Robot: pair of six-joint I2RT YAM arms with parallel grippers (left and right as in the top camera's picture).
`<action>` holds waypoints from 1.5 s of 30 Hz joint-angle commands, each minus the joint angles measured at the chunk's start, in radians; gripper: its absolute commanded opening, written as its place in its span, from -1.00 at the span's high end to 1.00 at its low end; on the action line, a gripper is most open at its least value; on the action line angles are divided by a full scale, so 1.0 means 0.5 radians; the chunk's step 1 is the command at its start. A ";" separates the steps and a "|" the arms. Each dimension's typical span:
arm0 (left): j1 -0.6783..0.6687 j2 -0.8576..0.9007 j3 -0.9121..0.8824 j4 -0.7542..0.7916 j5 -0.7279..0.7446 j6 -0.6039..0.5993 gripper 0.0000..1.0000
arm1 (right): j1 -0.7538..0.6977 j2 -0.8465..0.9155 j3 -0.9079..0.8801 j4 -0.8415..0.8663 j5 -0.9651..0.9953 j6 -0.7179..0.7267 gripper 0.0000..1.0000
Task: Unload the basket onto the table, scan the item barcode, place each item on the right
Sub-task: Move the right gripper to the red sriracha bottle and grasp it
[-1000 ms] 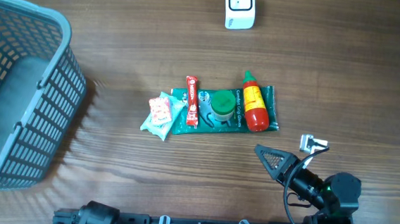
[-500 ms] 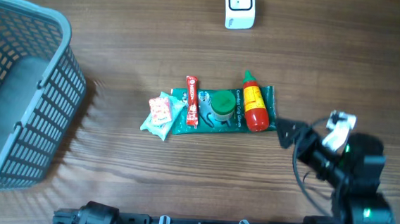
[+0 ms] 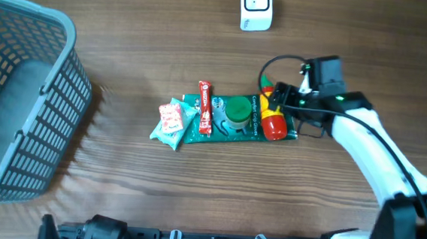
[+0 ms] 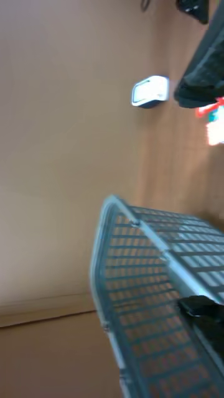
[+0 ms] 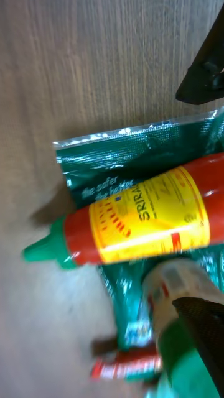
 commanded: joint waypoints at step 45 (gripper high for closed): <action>0.011 -0.011 0.002 -0.491 0.004 -0.092 -1.00 | -0.538 0.426 0.525 -1.254 -2.136 -1.453 0.33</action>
